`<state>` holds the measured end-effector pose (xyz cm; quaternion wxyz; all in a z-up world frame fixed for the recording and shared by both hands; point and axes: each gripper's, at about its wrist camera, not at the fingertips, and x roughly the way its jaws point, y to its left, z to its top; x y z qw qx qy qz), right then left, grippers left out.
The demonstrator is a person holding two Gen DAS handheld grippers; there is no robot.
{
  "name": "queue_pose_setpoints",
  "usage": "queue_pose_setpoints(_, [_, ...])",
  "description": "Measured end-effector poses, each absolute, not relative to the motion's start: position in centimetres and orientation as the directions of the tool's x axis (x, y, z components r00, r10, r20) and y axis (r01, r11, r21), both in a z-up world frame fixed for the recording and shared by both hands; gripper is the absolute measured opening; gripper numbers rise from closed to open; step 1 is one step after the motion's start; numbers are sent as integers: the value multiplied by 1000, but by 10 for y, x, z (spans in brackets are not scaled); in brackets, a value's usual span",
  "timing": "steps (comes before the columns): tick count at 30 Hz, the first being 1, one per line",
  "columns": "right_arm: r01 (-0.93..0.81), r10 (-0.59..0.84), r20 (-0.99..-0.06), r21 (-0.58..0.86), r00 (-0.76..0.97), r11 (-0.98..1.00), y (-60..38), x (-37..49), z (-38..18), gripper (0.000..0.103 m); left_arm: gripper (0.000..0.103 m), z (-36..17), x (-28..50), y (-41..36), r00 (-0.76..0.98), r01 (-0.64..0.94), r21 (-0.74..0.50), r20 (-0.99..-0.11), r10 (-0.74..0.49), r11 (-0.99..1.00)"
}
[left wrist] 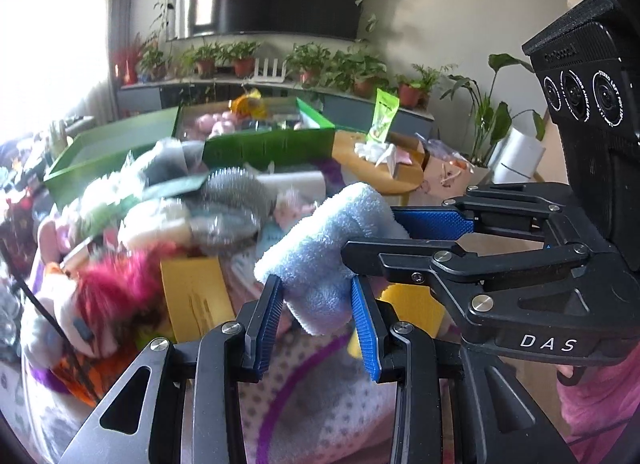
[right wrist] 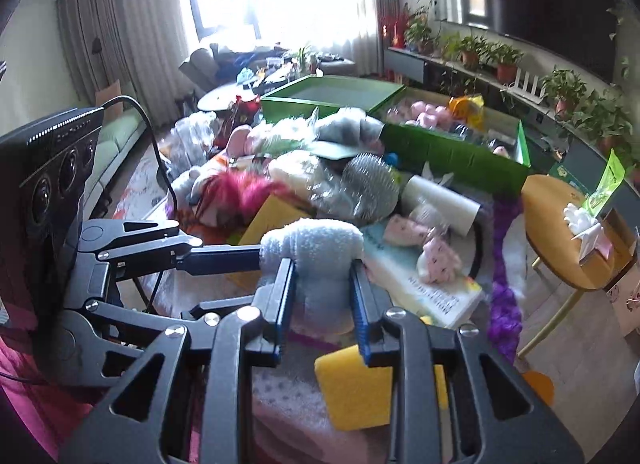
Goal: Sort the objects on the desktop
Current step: 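Carry the towel in the right gripper over the green box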
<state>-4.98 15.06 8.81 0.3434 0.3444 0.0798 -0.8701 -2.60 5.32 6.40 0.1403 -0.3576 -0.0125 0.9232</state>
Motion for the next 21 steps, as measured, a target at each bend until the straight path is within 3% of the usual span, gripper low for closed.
queue_pose_setpoints(21, [594,-556,-545,127,-627,-795,180,-125,129,29,36,108,-109,76,-761,-295,-21,-600,248,-955])
